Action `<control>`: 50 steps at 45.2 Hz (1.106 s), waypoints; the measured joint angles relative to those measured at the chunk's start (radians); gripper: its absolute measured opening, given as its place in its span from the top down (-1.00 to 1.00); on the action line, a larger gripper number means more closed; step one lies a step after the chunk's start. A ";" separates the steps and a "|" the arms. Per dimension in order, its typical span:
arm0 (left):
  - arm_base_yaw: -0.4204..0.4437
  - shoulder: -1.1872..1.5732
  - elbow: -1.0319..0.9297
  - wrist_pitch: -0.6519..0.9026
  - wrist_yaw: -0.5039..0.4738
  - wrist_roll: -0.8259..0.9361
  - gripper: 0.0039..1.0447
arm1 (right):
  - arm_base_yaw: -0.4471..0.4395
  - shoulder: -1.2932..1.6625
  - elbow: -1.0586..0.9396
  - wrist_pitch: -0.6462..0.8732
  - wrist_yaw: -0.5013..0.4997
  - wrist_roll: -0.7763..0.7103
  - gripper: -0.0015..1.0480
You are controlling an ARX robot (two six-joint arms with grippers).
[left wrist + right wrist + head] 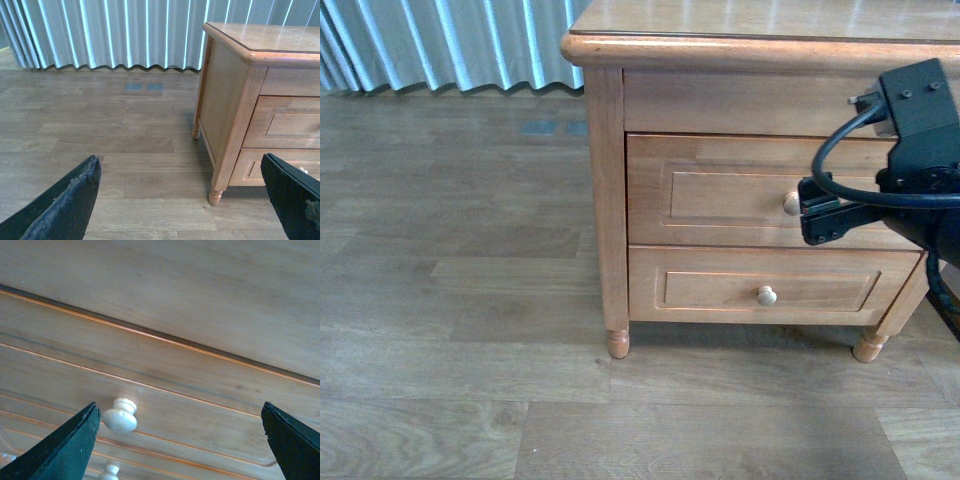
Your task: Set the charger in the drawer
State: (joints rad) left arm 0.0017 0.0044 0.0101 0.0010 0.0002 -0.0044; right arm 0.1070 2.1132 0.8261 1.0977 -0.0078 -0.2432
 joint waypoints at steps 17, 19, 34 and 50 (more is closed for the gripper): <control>0.000 0.000 0.000 0.000 0.000 0.000 -0.89 | -0.157 -0.315 -0.270 -0.042 -0.148 0.013 -0.84; 0.000 0.000 0.000 0.000 0.000 0.000 -0.89 | -0.190 -0.380 -0.297 -0.077 -0.169 0.026 -0.84; 0.000 0.000 0.000 0.000 0.000 0.000 -0.89 | -0.388 -0.743 -0.382 -0.295 -0.291 0.122 -0.84; 0.000 0.000 0.000 0.000 0.000 0.000 -0.89 | -0.462 -0.903 -0.399 -0.406 -0.354 0.200 -0.84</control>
State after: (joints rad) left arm 0.0017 0.0044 0.0101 0.0006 0.0002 -0.0044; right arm -0.3550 1.2106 0.4271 0.6922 -0.3618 -0.0429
